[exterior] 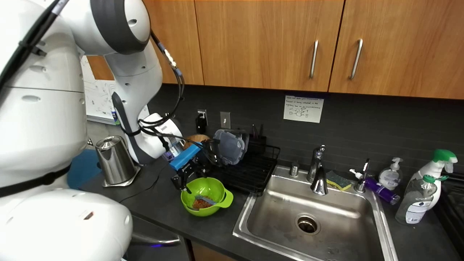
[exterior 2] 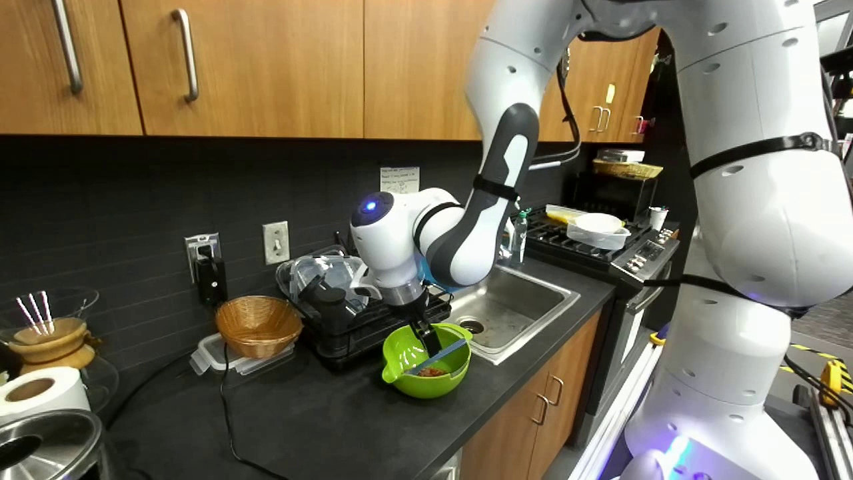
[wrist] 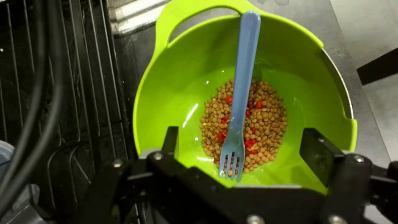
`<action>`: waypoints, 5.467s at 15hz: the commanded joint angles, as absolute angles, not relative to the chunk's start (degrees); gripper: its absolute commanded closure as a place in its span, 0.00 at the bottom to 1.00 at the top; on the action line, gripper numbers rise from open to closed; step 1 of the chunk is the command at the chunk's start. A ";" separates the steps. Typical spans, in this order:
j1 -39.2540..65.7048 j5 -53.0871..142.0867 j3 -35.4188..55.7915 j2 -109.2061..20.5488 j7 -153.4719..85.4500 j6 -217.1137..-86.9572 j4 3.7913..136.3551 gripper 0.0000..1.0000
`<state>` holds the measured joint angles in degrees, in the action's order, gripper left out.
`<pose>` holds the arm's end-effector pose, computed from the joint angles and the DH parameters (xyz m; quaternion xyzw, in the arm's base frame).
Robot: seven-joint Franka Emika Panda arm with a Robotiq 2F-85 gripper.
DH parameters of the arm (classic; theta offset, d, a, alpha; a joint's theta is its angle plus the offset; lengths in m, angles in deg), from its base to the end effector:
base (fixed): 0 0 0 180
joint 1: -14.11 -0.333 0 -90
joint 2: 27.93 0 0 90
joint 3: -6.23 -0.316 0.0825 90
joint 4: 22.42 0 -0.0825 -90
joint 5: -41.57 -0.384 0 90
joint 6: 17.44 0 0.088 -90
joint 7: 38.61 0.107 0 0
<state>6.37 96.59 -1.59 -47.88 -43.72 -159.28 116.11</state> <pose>0.4374 0.1295 0.1484 0.7985 0.5518 -0.0990 0.2194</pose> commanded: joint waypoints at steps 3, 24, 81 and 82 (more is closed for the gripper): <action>6.61 92.98 -1.81 -45.52 -46.30 -157.16 118.00 0.00; 11.42 89.40 0.82 -49.56 -55.14 -165.25 119.09 0.00; 15.30 89.14 5.40 -50.39 -57.09 -176.12 121.63 0.95; 15.15 89.40 5.54 -49.98 -56.74 -176.28 121.92 0.95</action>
